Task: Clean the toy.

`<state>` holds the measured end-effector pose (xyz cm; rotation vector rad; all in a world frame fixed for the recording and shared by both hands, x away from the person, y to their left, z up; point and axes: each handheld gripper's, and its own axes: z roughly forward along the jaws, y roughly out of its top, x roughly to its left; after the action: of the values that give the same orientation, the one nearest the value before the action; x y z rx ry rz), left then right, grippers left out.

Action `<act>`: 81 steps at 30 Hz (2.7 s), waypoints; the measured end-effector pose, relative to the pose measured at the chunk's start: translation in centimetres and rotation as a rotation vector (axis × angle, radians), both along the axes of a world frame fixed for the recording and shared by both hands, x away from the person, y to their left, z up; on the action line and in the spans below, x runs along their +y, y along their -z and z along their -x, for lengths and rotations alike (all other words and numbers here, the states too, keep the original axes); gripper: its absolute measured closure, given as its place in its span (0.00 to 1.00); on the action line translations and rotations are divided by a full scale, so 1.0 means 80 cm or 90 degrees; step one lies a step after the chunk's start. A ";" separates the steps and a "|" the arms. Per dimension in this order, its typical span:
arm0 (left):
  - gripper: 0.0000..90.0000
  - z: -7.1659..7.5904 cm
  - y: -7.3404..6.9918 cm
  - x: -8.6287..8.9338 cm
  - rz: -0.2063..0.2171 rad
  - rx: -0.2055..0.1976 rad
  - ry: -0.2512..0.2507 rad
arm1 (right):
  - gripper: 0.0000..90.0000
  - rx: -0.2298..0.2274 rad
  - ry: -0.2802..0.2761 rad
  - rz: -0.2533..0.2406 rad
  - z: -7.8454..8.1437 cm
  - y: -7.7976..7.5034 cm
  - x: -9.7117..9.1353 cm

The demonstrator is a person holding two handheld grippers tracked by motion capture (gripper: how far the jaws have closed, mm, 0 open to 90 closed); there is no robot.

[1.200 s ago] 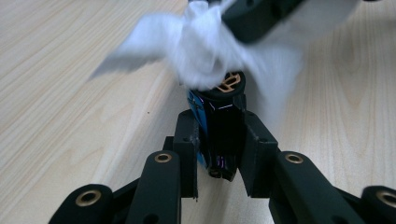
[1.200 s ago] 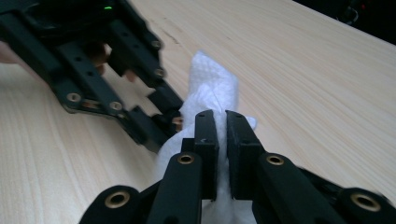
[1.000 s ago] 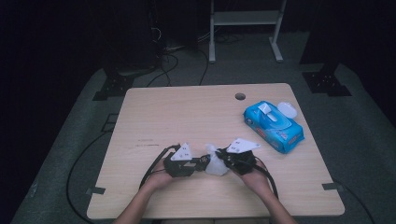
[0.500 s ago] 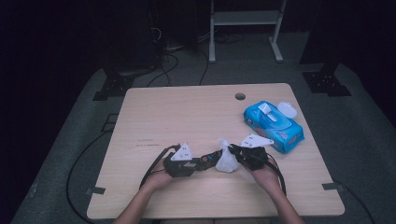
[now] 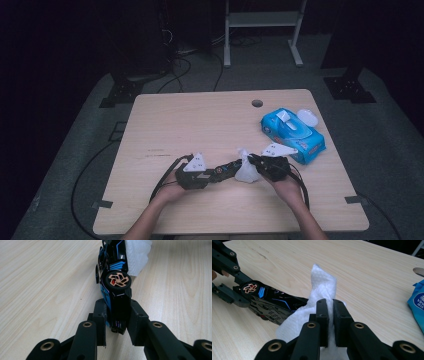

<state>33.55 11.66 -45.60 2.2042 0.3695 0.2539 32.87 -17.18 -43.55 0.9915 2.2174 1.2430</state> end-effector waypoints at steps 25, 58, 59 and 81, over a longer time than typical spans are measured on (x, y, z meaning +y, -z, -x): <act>0.73 -0.003 -0.003 -0.022 -0.016 -0.016 -0.003 | 0.93 -0.011 -0.069 -0.017 0.015 -0.004 0.046; 0.74 0.000 -0.006 0.010 -0.030 -0.010 -0.009 | 0.93 -0.001 -0.028 -0.021 0.004 0.007 0.018; 0.74 0.001 -0.007 0.011 -0.034 -0.011 -0.010 | 0.93 -0.004 -0.020 -0.008 0.004 0.006 0.018; 0.57 -0.013 -0.026 -0.012 -0.048 0.002 -0.017 | 0.92 0.008 0.016 -0.041 0.001 0.001 -0.010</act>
<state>34.55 10.68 -43.52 2.2752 0.3976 0.2827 32.76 -17.97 -43.61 1.0512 2.1797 1.3084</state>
